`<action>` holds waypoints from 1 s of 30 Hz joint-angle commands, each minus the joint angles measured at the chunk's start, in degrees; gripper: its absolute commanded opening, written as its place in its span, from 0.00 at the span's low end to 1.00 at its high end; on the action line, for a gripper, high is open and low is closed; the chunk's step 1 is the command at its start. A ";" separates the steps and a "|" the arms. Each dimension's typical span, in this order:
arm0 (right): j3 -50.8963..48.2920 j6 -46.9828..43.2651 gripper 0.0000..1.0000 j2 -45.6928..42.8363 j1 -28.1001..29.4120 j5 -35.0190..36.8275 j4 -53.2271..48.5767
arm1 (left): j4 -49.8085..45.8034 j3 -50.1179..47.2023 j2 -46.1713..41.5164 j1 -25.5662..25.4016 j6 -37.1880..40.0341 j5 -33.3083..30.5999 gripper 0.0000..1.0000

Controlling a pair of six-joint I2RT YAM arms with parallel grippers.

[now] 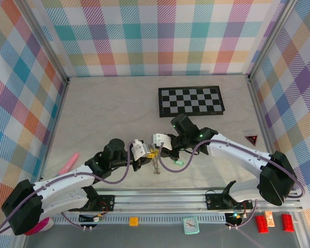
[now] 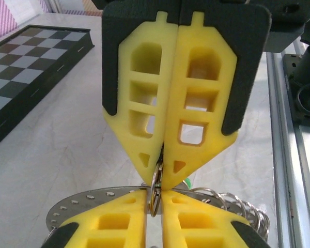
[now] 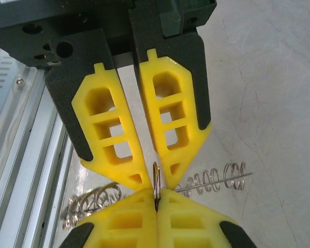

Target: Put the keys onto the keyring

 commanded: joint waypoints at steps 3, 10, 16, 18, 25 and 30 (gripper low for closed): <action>-0.31 -1.10 0.13 -1.50 0.74 -2.81 1.28 | 1.75 1.44 -0.07 -0.12 0.43 1.18 0.00; -10.21 10.78 0.33 -6.85 -5.90 -16.42 17.64 | 12.38 -4.43 -2.40 0.03 -2.70 2.06 0.00; -11.05 12.55 0.32 -4.10 -6.00 -18.99 20.44 | 17.93 -6.42 -1.87 0.04 -4.32 3.58 0.00; -10.90 12.58 0.30 -2.96 -6.00 -19.50 20.86 | 19.18 -6.97 -1.77 0.02 -4.73 3.62 0.00; -10.55 12.48 0.21 -1.03 -6.00 -20.10 21.28 | 21.09 -7.70 -1.48 0.02 -5.87 3.31 0.00; -10.47 12.19 0.01 -2.04 -6.02 -19.79 21.19 | 20.41 -7.53 -1.27 0.03 -6.08 2.87 0.02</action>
